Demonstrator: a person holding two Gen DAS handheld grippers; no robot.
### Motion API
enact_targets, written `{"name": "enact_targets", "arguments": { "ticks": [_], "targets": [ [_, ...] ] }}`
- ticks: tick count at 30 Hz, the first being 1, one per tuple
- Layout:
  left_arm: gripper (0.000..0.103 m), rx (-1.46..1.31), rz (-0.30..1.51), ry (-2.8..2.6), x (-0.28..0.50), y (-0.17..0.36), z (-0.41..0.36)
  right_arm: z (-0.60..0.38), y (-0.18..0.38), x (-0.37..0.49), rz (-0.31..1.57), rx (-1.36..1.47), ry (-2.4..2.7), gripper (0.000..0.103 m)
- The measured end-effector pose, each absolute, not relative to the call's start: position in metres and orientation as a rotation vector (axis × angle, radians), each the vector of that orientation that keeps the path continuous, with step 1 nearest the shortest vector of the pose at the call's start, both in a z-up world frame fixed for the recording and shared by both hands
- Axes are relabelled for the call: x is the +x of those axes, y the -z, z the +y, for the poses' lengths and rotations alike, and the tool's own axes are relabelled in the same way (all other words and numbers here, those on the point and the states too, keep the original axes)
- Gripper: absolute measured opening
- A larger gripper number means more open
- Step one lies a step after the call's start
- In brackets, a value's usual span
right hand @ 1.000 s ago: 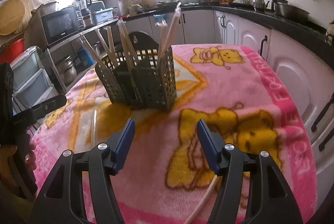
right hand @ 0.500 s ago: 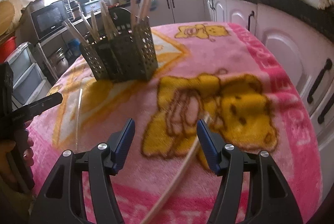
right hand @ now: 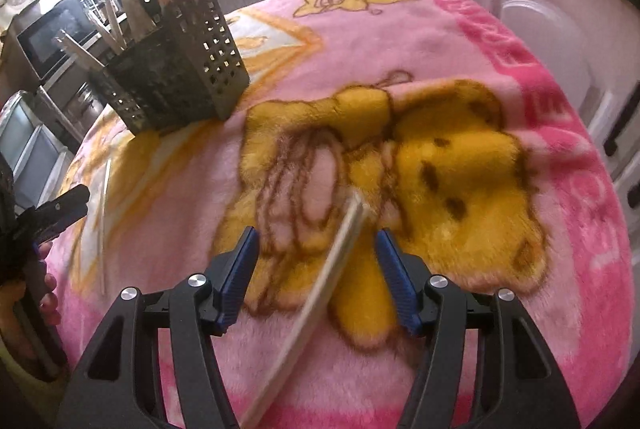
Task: Organize utensils
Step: 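Grasp a wooden chopstick with the left tool while the right tool grasps another, then lift both held chopsticks upright and carry them over the green caddy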
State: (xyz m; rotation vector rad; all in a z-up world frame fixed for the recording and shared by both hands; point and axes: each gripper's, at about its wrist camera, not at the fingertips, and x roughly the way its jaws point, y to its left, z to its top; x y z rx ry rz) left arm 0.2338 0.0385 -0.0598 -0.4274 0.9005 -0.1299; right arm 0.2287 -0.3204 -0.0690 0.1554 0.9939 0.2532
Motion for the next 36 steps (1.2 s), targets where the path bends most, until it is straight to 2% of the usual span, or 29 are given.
{"name": "enact_targets", "arguments": {
  "ticks": [1, 3, 6, 10, 12, 16, 17, 18, 23, 36],
  "targets": [
    [0.088, -0.455, 0.912, 0.13, 0.24, 0.062, 0.043, -0.318, 0.068, 0.233, 0.998, 0.143, -0.248, 0.041],
    [0.086, -0.482, 0.921, 0.129, 0.25, 0.064, 0.049, -0.316, 0.069, 0.242, 1.002, 0.118, -0.253, 0.022],
    [0.075, -0.451, 0.937, 0.102, 0.264, 0.062, 0.046, -0.313, 0.069, 0.252, 1.005, 0.118, -0.272, 0.014],
    [0.067, -0.396, 0.957, 0.063, 0.279, 0.061, 0.043, -0.302, 0.063, 0.257, 0.986, 0.099, -0.332, 0.011],
    [0.049, -0.32, 0.973, 0.024, 0.285, 0.06, 0.038, -0.295, 0.058, 0.257, 0.965, 0.095, -0.366, 0.009],
    [0.026, -0.247, 0.98, -0.002, 0.287, 0.058, 0.037, -0.277, 0.046, 0.254, 0.905, 0.075, -0.451, 0.006],
    [0.015, -0.248, 0.974, 0.004, 0.286, 0.058, 0.04, -0.271, 0.042, 0.253, 0.891, 0.058, -0.467, 0.006],
    [0.011, -0.259, 0.973, 0.009, 0.286, 0.058, 0.043, -0.267, 0.04, 0.252, 0.883, 0.049, -0.475, 0.006],
    [0.003, -0.356, 0.946, 0.052, 0.275, 0.051, 0.059, -0.249, 0.023, 0.252, 0.839, 0.032, -0.534, 0.006],
    [0.002, -0.356, 0.765, 0.166, 0.245, -0.019, 0.048, -0.234, -0.034, 0.248, 0.682, 0.056, -0.585, 0.006]
  ]
}}
